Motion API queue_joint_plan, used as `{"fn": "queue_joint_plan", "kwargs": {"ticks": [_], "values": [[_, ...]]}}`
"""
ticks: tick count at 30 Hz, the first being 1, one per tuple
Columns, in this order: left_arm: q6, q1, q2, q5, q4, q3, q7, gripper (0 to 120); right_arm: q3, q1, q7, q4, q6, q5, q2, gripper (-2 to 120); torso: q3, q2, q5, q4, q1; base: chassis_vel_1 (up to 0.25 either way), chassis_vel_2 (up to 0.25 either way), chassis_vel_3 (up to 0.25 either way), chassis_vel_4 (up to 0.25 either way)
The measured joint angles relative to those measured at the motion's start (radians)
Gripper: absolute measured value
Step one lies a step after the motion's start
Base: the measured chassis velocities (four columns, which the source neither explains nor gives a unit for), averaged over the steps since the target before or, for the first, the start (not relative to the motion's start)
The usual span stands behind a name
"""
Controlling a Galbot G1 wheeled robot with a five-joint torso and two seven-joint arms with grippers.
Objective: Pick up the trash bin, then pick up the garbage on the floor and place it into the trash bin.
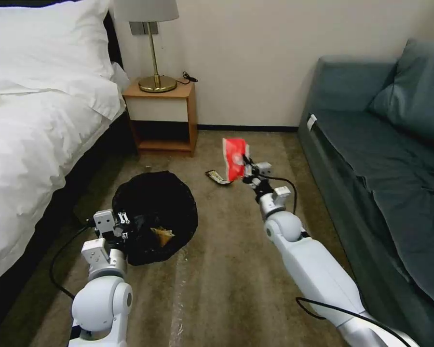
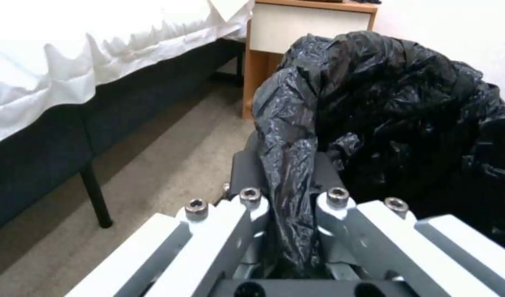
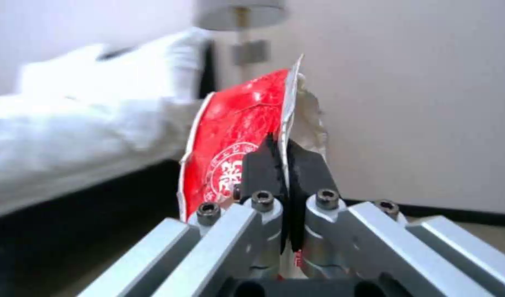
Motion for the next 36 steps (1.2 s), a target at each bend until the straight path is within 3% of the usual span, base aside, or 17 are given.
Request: {"fn": "queue_joint_plan", "kwargs": {"ticks": [4, 9, 24, 26, 29, 31, 36], "values": [[-0.001, -0.001, 0.002, -0.005, 0.006, -0.006, 0.000, 5, -0.160, 0.022, 0.031, 0.089, -0.018, 0.000, 0.017, 0, 0.000, 0.000, -0.0002, 0.0001, 0.000, 0.000, 0.000, 0.000, 0.000], [-0.001, -0.002, -0.001, -0.005, 0.006, -0.006, 0.000, 5, -0.242, 0.028, 0.035, 0.105, -0.022, -0.004, 0.039, 0, 0.000, 0.000, -0.0001, 0.0000, 0.000, 0.000, 0.000, 0.000, 0.000], [-0.003, -0.005, -0.014, 0.005, 0.004, 0.001, 0.001, 5, -0.303, -0.071, 0.020, 0.065, -0.014, -0.062, 0.033, 1, 0.000, 0.000, 0.0001, -0.0003, 0.000, 0.000, 0.000, 0.000, 0.000], [-0.003, -0.006, -0.016, 0.007, 0.004, 0.003, 0.001, 5, -0.302, -0.089, 0.007, 0.064, -0.013, -0.078, 0.028, 13, 0.000, 0.000, 0.0002, -0.0003, 0.000, 0.000, 0.000, 0.000, 0.000], [-0.003, -0.006, -0.017, 0.008, 0.004, 0.003, 0.001, 5, -0.302, -0.090, 0.006, 0.064, -0.013, -0.078, 0.027, 18, 0.000, 0.000, 0.0002, -0.0003, 0.000, 0.000, 0.000, 0.000, 0.000], [-0.003, -0.008, -0.017, 0.010, 0.005, 0.004, 0.001, 5, -0.299, -0.085, 0.004, 0.072, -0.013, -0.077, 0.026, 33, 0.000, 0.000, 0.0002, -0.0003, 0.000, 0.000, 0.000, 0.000, 0.000], [-0.003, -0.010, -0.014, 0.010, 0.010, 0.002, 0.002, 5, -0.285, -0.081, 0.005, 0.090, -0.015, -0.073, 0.022, 48, 0.000, 0.000, 0.0001, -0.0002, 0.000, 0.000, 0.000, 0.000, 0.000]]}}
